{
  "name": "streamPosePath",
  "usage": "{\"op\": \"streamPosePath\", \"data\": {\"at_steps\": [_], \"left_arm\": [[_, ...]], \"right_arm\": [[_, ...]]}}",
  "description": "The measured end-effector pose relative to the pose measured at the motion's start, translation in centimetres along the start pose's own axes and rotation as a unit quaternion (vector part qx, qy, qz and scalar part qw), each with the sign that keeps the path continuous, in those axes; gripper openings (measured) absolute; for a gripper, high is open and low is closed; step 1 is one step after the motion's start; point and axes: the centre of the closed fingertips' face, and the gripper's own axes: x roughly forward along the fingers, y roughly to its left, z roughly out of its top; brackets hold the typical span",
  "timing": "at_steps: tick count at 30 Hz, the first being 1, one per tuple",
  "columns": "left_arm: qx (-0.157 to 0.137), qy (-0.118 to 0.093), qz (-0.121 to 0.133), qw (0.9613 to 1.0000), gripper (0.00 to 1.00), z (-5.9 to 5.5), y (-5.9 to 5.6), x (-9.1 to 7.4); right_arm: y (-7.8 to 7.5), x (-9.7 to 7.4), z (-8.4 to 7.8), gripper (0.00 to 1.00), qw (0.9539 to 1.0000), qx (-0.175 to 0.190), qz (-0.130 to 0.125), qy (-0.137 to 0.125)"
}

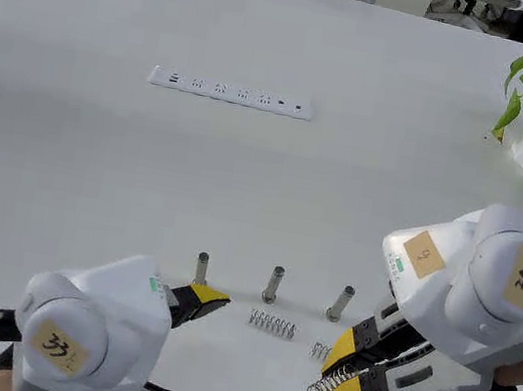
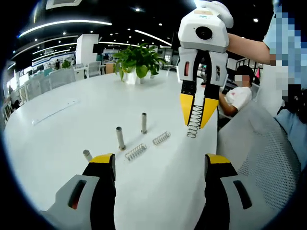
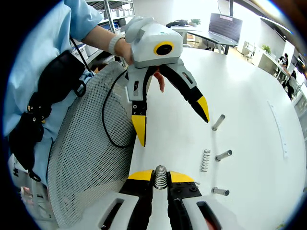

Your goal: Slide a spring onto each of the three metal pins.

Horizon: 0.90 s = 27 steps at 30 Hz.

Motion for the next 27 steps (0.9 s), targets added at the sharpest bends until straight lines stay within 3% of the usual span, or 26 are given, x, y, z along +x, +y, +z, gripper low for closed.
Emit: {"op": "streamPosePath", "data": {"at_steps": [10, 21, 27], "left_arm": [[-0.022, 0.000, 0.059, 0.9980, 0.99, -0.9, 2.7, -1.7], [-0.035, 0.001, 0.071, 0.9969, 0.99, -1.5, 3.0, -2.1], [-0.035, 0.000, 0.076, 0.9965, 0.99, -1.6, 3.2, -2.2]], "right_arm": [[-0.6, 0.1, -0.5, 0.07, 0.9999, -0.003, -0.002, 0.011], [-1.6, 0.2, -0.9, 0.07, 0.9995, -0.013, -0.009, 0.027], [-2.5, 0.0, 0.0, 0.07, 0.9988, -0.029, -0.011, 0.039]]}}
